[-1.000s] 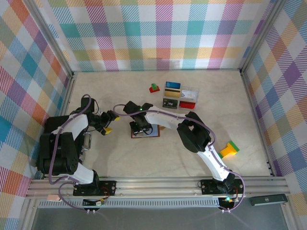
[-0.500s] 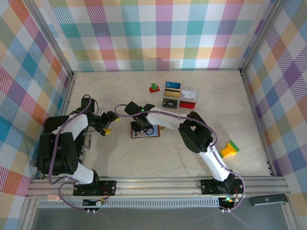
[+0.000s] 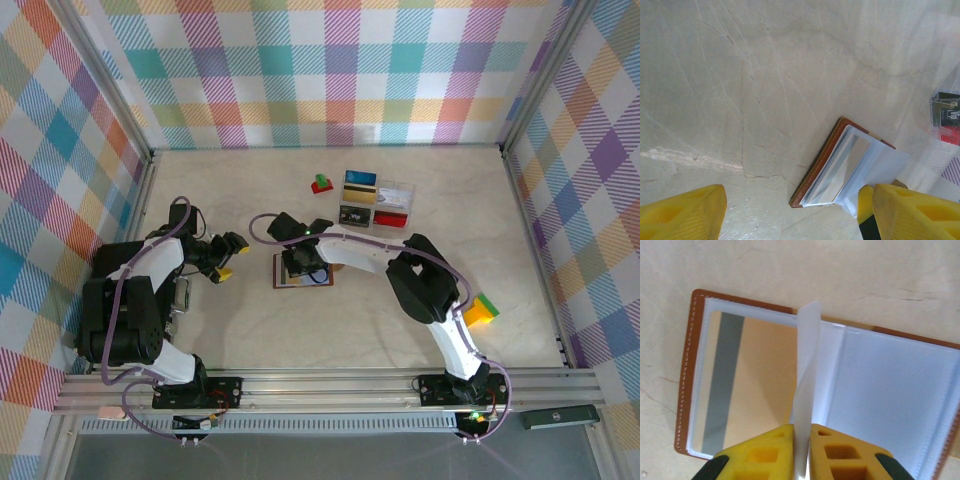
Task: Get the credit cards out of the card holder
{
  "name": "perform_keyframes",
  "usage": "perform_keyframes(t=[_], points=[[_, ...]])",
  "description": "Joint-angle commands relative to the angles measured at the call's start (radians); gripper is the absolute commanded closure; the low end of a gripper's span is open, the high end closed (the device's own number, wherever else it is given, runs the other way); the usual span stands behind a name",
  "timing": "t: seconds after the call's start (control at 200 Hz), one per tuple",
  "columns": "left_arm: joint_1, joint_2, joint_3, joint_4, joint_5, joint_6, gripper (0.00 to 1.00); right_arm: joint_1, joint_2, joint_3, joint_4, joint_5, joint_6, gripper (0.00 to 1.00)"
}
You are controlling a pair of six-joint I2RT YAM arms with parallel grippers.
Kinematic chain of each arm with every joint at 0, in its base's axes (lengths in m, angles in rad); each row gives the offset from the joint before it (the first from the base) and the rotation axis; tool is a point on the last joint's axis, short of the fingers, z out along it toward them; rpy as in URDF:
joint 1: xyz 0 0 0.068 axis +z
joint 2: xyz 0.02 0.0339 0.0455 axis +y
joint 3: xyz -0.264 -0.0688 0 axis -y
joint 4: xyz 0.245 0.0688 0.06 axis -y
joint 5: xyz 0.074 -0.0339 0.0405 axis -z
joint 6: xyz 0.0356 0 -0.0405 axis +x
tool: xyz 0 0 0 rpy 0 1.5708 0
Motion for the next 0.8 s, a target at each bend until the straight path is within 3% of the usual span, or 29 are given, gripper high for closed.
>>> perform_keyframes(t=[0.0, 0.335, 0.615, 0.795], points=[[0.004, -0.016, 0.031, -0.035, 0.016, 0.021, 0.24, -0.015, -0.057, -0.048, 0.005, 0.079, 0.072, 0.83], [-0.048, 0.012, 0.068, -0.045, 0.017, 0.036, 0.24, -0.067, -0.226, -0.243, 0.133, 0.091, 0.121, 0.71], [-0.175, 0.043, 0.115, -0.055, -0.027, 0.035, 0.26, -0.118, -0.286, -0.31, 0.321, -0.237, 0.06, 0.69], [-0.283, 0.08, 0.119, -0.026, -0.063, 0.004, 0.35, -0.158, -0.263, -0.355, 0.423, -0.393, 0.085, 0.73]])
